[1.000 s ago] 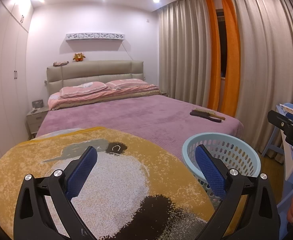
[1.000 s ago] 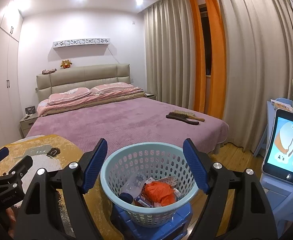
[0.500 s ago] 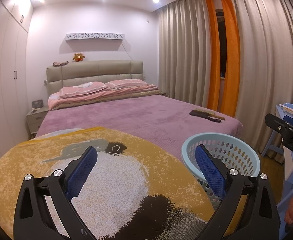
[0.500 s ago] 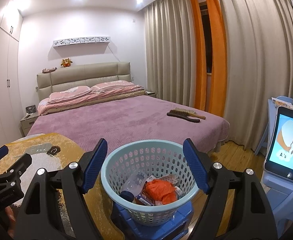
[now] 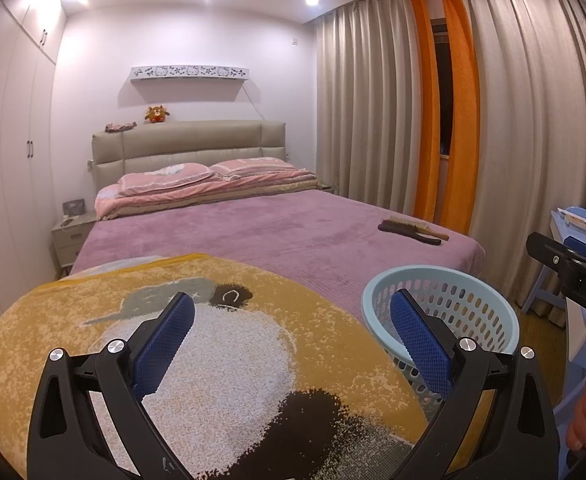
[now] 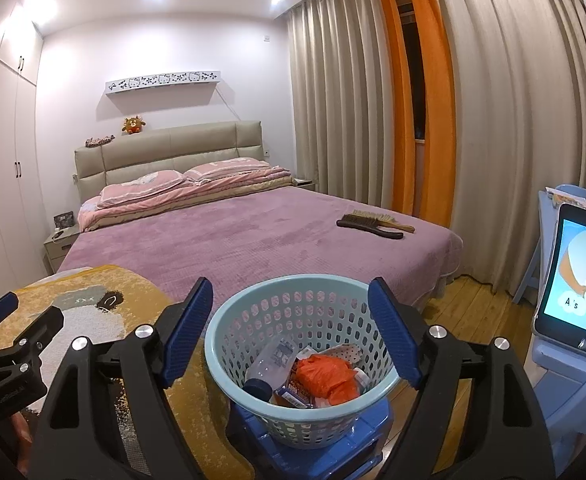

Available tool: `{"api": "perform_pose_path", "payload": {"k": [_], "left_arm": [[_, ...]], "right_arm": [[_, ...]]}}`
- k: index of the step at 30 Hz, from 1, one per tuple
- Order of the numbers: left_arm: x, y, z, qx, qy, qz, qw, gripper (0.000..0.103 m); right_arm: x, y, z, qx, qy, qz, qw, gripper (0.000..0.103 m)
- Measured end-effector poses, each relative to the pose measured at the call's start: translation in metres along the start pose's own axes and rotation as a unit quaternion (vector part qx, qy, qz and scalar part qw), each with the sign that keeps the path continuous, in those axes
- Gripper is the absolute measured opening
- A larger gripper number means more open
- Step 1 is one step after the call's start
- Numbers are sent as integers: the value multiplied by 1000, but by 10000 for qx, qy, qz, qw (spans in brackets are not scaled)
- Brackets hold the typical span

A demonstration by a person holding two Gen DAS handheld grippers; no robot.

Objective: Collect trash

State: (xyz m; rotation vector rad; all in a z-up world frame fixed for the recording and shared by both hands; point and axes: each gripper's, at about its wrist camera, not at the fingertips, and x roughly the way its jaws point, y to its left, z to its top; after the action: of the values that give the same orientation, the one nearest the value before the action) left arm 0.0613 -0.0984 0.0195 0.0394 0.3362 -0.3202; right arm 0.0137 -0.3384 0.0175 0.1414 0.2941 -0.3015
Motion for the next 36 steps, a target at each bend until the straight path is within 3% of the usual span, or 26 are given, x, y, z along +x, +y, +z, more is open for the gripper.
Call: {"api": "perform_pose_path", "payload": {"k": [36], "left_arm": [[-2, 4, 1, -25, -48, -24, 10000, 95]], "right_arm": [[-1, 3, -2, -31, 27, 52, 10000, 77]]}}
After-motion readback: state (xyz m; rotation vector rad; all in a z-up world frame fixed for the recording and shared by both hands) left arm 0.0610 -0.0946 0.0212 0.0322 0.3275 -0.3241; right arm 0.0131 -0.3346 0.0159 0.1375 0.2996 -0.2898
